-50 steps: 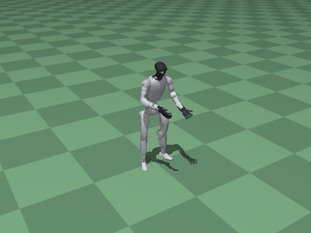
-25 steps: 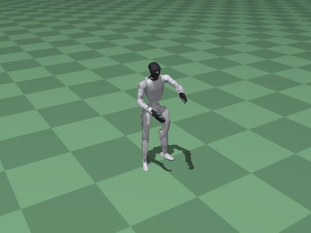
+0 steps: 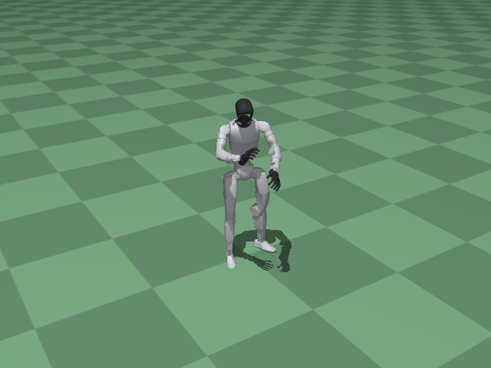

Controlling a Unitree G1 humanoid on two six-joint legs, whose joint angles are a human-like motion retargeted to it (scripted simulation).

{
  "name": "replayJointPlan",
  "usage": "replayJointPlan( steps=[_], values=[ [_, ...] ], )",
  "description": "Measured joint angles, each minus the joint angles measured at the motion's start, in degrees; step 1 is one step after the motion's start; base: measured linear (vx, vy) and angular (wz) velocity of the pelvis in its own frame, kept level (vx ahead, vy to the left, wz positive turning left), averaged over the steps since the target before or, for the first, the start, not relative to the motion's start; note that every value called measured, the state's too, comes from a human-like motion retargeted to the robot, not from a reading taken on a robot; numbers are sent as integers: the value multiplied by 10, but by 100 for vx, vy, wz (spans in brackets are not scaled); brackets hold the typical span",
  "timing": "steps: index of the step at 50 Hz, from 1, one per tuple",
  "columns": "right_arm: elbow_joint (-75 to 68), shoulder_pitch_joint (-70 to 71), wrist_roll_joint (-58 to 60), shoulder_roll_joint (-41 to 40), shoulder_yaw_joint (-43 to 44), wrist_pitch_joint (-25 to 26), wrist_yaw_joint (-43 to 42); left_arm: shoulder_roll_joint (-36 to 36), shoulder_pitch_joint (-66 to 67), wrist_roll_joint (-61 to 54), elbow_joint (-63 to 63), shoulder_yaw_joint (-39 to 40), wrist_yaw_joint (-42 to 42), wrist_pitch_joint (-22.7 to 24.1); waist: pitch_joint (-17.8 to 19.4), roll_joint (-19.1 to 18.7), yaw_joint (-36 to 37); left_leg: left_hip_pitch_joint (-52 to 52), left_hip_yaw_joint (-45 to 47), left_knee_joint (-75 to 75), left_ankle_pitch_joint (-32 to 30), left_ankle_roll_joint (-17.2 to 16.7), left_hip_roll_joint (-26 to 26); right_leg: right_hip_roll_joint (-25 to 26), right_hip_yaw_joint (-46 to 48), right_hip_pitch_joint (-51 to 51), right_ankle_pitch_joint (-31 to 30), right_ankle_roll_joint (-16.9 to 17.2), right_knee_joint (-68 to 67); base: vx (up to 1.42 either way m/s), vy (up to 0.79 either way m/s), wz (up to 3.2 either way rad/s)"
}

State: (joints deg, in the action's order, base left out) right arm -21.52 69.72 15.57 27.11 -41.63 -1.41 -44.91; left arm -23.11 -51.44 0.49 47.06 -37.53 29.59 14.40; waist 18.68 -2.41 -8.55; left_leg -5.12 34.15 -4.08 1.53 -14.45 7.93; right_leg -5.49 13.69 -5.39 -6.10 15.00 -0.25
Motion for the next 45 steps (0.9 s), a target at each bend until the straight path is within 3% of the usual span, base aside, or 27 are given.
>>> replayJointPlan(
  steps=[5,9,11,13,18,22,27,31,36,40,45],
  values=[
    [-33,64,118,-31,-140,33,108,-8,28,-191,-34,59,-5,25,-3,1,25,-3,-3,-5,-4,3,2,3,5,3,3,0,0,4,-6,7],
    [-62,29,112,-49,-203,44,195,-10,47,-281,-67,67,-18,9,-10,-3,44,-1,-18,-9,-7,9,2,0,19,6,10,0,-5,7,-4,34],
    [-41,-14,102,-36,-202,43,205,-31,69,-263,-128,47,-21,4,-14,-4,52,1,-28,-9,-7,13,3,-3,28,7,15,0,-9,10,-3,47],
    [17,-75,80,-5,-168,-8,207,-71,105,-204,-223,13,-24,25,-27,5,57,38,-38,59,29,20,13,-18,41,-8,36,0,-41,13,0,58],
    [220,-174,66,97,-108,-63,206,-167,190,-137,-474,0,-34,51,-24,11,70,15,-60,1,2,22,13,-4,52,4,32,0,-33,10,-6,28],
    [326,-179,61,162,-116,-82,228,-225,208,-66,-575,-17,-62,54,-36,18,79,21,-60,3,2,24,21,3,53,-8,33,0,-44,5,-4,2],
    [272,-95,35,149,-202,-76,251,-214,141,5,-498,-87,-65,37,-42,26,73,25,-54,5,0,21,27,9,51,-14,27,0,-42,0,0,0],
    [30,-21,-9,27,-240,-41,274,-128,40,-49,-267,-135,-61,20,-33,32,58,21,-51,4,-1,16,25,9,49,-7,22,0,-34,0,0,0],
    [-213,36,-53,-106,-183,-17,240,-40,-96,-99,-35,-159,-22,14,-25,33,51,15,-48,3,-1,16,22,7,46,1,17,0,-25,0,0,0],
    [-122,57,-46,-58,-155,-18,170,-83,-135,-49,-129,-168,52,7,-30,28,62,14,-43,2,-1,18,22,9,43,0,14,0,-23,0,0,0],
    [138,34,-10,88,-173,-46,152,-206,-85,4,-387,-148,41,20,-45,30,84,13,-32,2,2,18,27,15,36,-6,14,0,-23,7,-2,-19]
  ],
)
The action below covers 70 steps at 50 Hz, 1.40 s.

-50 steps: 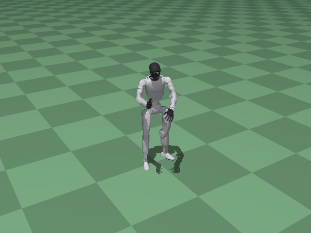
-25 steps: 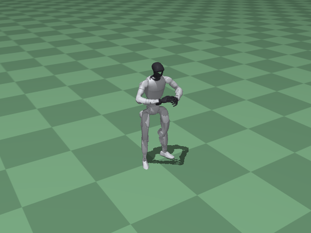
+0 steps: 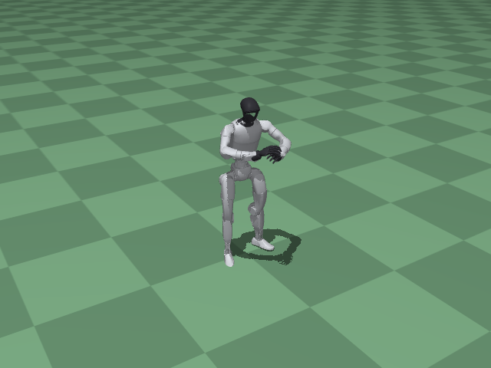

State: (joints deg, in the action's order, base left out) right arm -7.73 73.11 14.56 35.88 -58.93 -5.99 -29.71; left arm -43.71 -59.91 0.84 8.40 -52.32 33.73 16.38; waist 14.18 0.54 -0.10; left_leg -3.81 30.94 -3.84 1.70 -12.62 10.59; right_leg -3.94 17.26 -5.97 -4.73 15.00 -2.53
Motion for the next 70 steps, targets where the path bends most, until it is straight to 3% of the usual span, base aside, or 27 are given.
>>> replayJointPlan(
  steps=[5,8,11,15,20,23,31,37,42,48,54,61,65,70],
  values=[
    [169,-73,25,84,-20,-30,21,-58,115,24,-151,47,-45,20,5,7,12,-5,9,4,6,1,3,4,-7,0,1,0,-1,4,0,-11],
    [177,-121,37,85,-37,-46,31,-43,168,57,-150,48,-61,29,16,9,9,-5,8,6,7,0,3,4,-5,1,2,0,-2,0,0,0],
    [98,-138,74,54,-64,-53,28,-2,167,115,-59,20,-59,33,25,8,1,-4,3,5,6,-1,2,2,0,2,2,0,-3,-1,1,7],
    [-106,-114,153,-24,-98,-46,6,82,92,228,163,-33,-21,18,30,4,-9,2,-6,3,3,-2,-1,-4,9,2,2,0,-4,-5,4,22],
    [-287,-71,198,-95,-79,-29,-40,161,-18,319,371,-76,35,-15,25,-1,-12,8,-14,1,0,-4,-4,-7,16,1,-1,0,0,-1,1,4],
    [-250,-43,182,-71,-62,-29,-59,128,-60,315,329,-87,38,-10,18,-1,-10,9,-14,0,-1,-5,-4,-7,17,1,-2,0,1,0,0,0],
    [41,-29,98,78,-83,-52,-37,-40,-44,217,-5,-69,-17,28,4,3,3,6,-4,4,3,-4,-3,-5,8,-2,-1,0,-2,0,0,0],
    [136,-98,81,109,-83,-66,-3,-51,79,185,-101,-23,-41,38,26,2,1,7,-1,4,3,-4,-3,-4,6,-6,-3,0,-3,-1,0,1],
    [14,-101,135,57,-114,-60,29,27,96,240,40,-31,-47,32,49,-1,-11,15,-9,-3,-7,-10,-6,-6,15,-10,-8,0,3,-9,1,15],
    [-224,-31,228,-44,-83,-29,-1,142,-17,303,312,-48,14,-7,63,-6,-19,27,-19,-12,-19,-20,-12,-10,26,-14,-17,0,12,-11,3,16],
    [-262,43,220,-50,-36,-8,-54,123,-136,325,354,-53,53,-18,53,-1,-15,42,-23,-12,-26,-23,-17,-12,32,-23,-29,0,20,-9,2,8],
    [-102,3,132,19,12,-29,-35,48,-116,248,169,-1,-11,17,32,1,7,29,-25,-12,-19,-23,-12,-10,31,-12,-22,0,12,3,1,-1],
    [-12,-93,65,39,68,-42,-8,45,7,138,51,96,-46,41,22,2,23,16,-27,-11,-9,-13,-15,-16,28,-3,-13,0,2,6,7,3],
    [22,-218,-1,21,135,-44,16,97,215,-93,-12,223,-90,63,17,4,40,7,-33,-4,9,1,-27,-33,27,7,-3,0,-10,4,12,11]
  ],
)
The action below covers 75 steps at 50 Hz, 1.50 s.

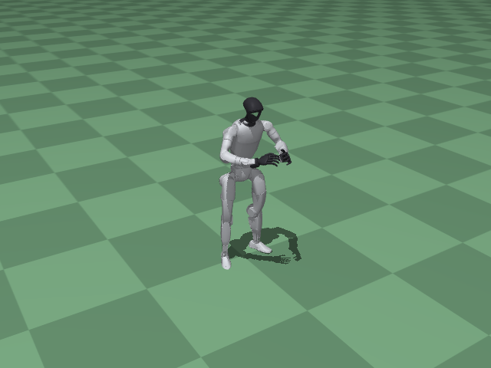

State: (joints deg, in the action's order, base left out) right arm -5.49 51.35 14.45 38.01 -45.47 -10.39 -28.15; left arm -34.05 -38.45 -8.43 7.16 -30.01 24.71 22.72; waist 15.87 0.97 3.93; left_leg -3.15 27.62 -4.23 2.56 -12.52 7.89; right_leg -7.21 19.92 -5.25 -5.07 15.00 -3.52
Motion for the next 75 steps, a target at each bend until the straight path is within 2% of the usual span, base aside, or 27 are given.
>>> replayJointPlan(
  steps=[6,9,11,13,17,21,22,23,24,25,28,33,35,38,40,42,47,50,53,57,60,62,66,70,75],
  values=[
    [-16,-110,-122,-26,53,5,2,36,144,-355,93,95,-81,-14,8,-11,-3,-12,-17,-1,9,5,-26,-32,9,19,10,0,-9,1,16,28],
    [-23,-135,-189,-21,55,33,-11,25,153,-628,179,132,-94,-41,8,-21,-19,-14,-28,0,7,2,-39,-49,9,25,26,-2,-15,-1,15,29],
    [-25,-152,-246,-18,63,23,-5,5,140,-701,238,153,-96,-41,8,-30,-27,-14,-28,-1,6,-2,-41,-50,8,26,27,-5,-14,-2,3,3],
    [-27,-169,-302,-16,74,11,0,-22,115,-728,282,171,-93,-34,7,-37,-34,-15,-26,-1,6,-5,-42,-51,6,26,26,-5,-12,0,0,0],
    [-38,-203,-405,-19,102,-11,6,-80,37,-699,301,180,-89,-22,4,-47,-46,-14,-19,0,5,-7,-44,-50,0,25,22,-2,-6,0,0,0],
    [-60,-232,-492,-29,127,-21,18,-123,-72,-595,263,128,-87,-34,-2,-53,-56,-11,-11,1,3,-9,-42,-46,-7,20,16,0,2,-5,-2,-20],
    [-72,-235,-478,-26,129,-10,36,-129,-103,-553,252,107,-92,-44,-4,-54,-59,-9,-9,1,3,-8,-42,-45,-9,18,15,0,3,-5,-3,-21],
    [-95,-229,-388,-10,124,27,80,-134,-135,-500,242,82,-107,-60,-6,-54,-61,-7,-8,1,2,-6,-42,-45,-12,15,14,0,4,-8,-8,-29],
    [-95,-238,-462,-24,138,26,53,-130,-169,-447,231,61,-105,-84,-6,-58,-61,-6,0,-2,-2,-13,-37,-37,-11,11,7,0,8,-11,-16,-40],
    [-85,-253,-619,-53,162,8,-9,-123,-203,-394,220,41,-96,-112,-4,-63,-61,-6,10,-8,-8,-24,-29,-25,-8,7,-4,0,13,-11,-16,-36],
    [-105,-264,-716,-68,181,3,0,-91,-276,-298,191,-35,-104,-143,-5,-63,-76,-2,13,-8,-10,-24,-29,-24,-12,2,-7,0,17,-5,-4,-12],
    [-145,-246,-817,-73,206,-12,-5,14,-340,-130,191,-152,-105,-181,3,-54,-107,3,17,-8,-12,-24,-29,-21,-17,-4,-12,0,20,0,0,0],
    [-160,-224,-818,-68,209,-26,-20,61,-343,-33,220,-193,-101,-190,7,-47,-123,5,19,-8,-13,-24,-28,-19,-19,-7,-14,0,21,0,0,0],
    [-183,-165,-757,-57,205,-46,-51,124,-328,137,302,-248,-89,-191,13,-35,-148,7,23,-8,-14,-24,-26,-16,-23,-11,-17,0,21,0,0,0],
    [-213,-103,-591,-35,185,-1,-41,161,-307,248,372,-268,-85,-186,19,-26,-161,4,27,-8,-13,-24,-24,-14,-28,-11,-18,0,22,-3,0,-22],
    [-216,-46,-563,-51,195,-31,-106,182,-279,292,424,-271,-56,-183,23,-19,-171,6,32,-8,-14,-24,-25,-12,-32,-14,-22,0,25,-5,0,-22],
    [-238,106,-306,-60,170,15,-178,179,-217,309,479,-232,-7,-156,32,-12,-170,8,45,-8,-18,-25,-25,-7,-43,-18,-31,0,34,-5,-2,-22],
    [-231,171,-177,-66,118,49,-185,151,-188,261,463,-194,13,-131,35,-15,-156,10,50,-8,-21,-25,-26,-5,-46,-20,-35,0,40,0,0,0],
    [-219,212,-63,-73,28,81,-156,130,-156,147,434,-141,26,-103,34,-22,-138,12,50,-8,-23,-25,-27,-5,-45,-21,-36,0,43,0,0,0],
    [-207,238,68,-89,-113,105,-56,128,-111,-79,387,-66,19,-69,28,-36,-115,13,44,-8,-23,-25,-29,-10,-37,-17,-32,0,42,3,-1,11],
    [-188,222,113,-94,-186,97,39,122,-78,-209,333,-39,-13,-57,23,-48,-99,10,34,-8,-21,-25,-29,-13,-27,-11,-24,0,38,9,-2,32],
    [-154,190,111,-75,-200,93,66,104,-54,-265,270,-44,-44,-58,22,-56,-87,6,25,-8,-19,-25,-27,-15,-19,-4,-16,0,33,13,-3,39],
    [-18,106,49,23,-189,92,48,30,-5,-376,83,-93,-96,-75,19,-69,-66,0,5,-8,-15,-23,-24,-21,-1,5,1,0,16,14,-2,45],
    [135,32,-79,139,-187,92,39,-57,30,-500,-101,-160,-116,-101,10,-74,-54,6,-15,-8,-13,-16,-28,-32,15,2,14,0,-4,11,1,43],
    [221,-10,-260,201,-209,87,90,-102,31,-566,-199,-221,-124,-126,-1,-67,-53,13,-23,-8,-14,-12,-31,-39,21,-6,19,0,-15,6,0,15]
  ],
)
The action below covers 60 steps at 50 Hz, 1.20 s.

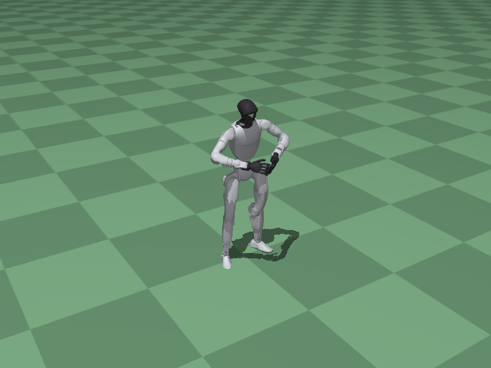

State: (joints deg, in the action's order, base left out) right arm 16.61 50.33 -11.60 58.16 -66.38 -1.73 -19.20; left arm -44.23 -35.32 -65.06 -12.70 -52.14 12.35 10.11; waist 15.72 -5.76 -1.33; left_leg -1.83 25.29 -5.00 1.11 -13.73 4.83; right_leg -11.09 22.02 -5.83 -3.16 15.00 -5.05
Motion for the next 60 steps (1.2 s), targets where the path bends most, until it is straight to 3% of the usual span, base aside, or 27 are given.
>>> replayJointPlan(
  steps=[3,7,12,15,17,20,28,32,35,38,44,47,53,60],
  values=[
    [-14,16,-77,-18,-13,9,53,25,-24,39,16,-18,16,-9,4,7,-6,3,3,0,-2,0,1,3,-3,-3,-4,0,4,0,0,0],
    [-113,69,-123,-97,-28,15,87,87,-89,178,124,-40,51,-9,22,16,-19,8,11,0,-6,-5,9,15,-8,-7,-16,0,18,-5,-5,-16],
    [-365,163,-78,-246,-13,-1,42,200,-216,376,437,-51,185,19,42,29,-34,24,24,0,-17,-13,20,34,-13,-20,-39,0,40,-12,-7,-21],
    [-511,214,-16,-321,13,-12,15,278,-290,437,639,-3,261,25,36,35,-37,43,28,0,-25,-13,21,40,-12,-36,-52,0,51,-11,-3,-10],
    [-553,241,32,-343,28,-16,-9,302,-327,453,694,32,288,26,28,38,-36,52,30,0,-28,-13,21,42,-12,-44,-57,0,53,-3,-1,-3],
    [-518,264,104,-325,24,-15,-65,284,-338,470,638,41,322,33,18,41,-30,51,33,0,-28,-13,23,45,-14,-45,-56,0,53,5,-2,-7],
    [-144,198,243,-115,-2,-29,-143,93,-161,528,173,40,261,70,0,46,4,3,48,0,-8,-7,41,57,-31,-17,-29,0,33,18,-5,-21],
    [-43,106,264,-70,20,-50,-153,83,-41,523,70,60,233,86,5,49,12,-4,50,0,-3,7,44,59,-36,-17,-22,0,22,7,-1,-8],
    [-56,52,290,-82,25,-53,-162,117,15,524,82,62,220,88,16,51,12,-3,49,0,-3,9,47,62,-35,-21,-21,0,17,0,0,0],
    [-145,38,320,-124,15,-47,-155,164,12,544,175,52,228,76,27,51,6,3,46,0,-6,4,50,64,-30,-25,-22,0,17,-5,-2,8],
    [-401,87,344,-256,13,-34,-144,273,-116,550,464,51,247,62,39,45,-6,22,37,0,-15,-12,50,66,-17,-29,-31,0,34,-9,-1,16],
    [-466,117,357,-300,63,-20,-170,293,-182,555,524,83,246,57,35,44,-8,32,33,0,-19,-13,41,60,-12,-31,-38,0,46,-6,3,12],
    [-358,133,369,-269,148,0,-238,212,-228,580,361,95,238,60,10,37,-2,26,30,0,-15,-13,33,50,-13,-20,-32,0,50,7,1,2],
    [-141,81,341,-159,108,-10,-252,111,-153,536,125,45,233,74,-23,29,20,11,44,19,8,3,47,54,-25,-21,-7,0,16,13,-3,-18]
  ],
)
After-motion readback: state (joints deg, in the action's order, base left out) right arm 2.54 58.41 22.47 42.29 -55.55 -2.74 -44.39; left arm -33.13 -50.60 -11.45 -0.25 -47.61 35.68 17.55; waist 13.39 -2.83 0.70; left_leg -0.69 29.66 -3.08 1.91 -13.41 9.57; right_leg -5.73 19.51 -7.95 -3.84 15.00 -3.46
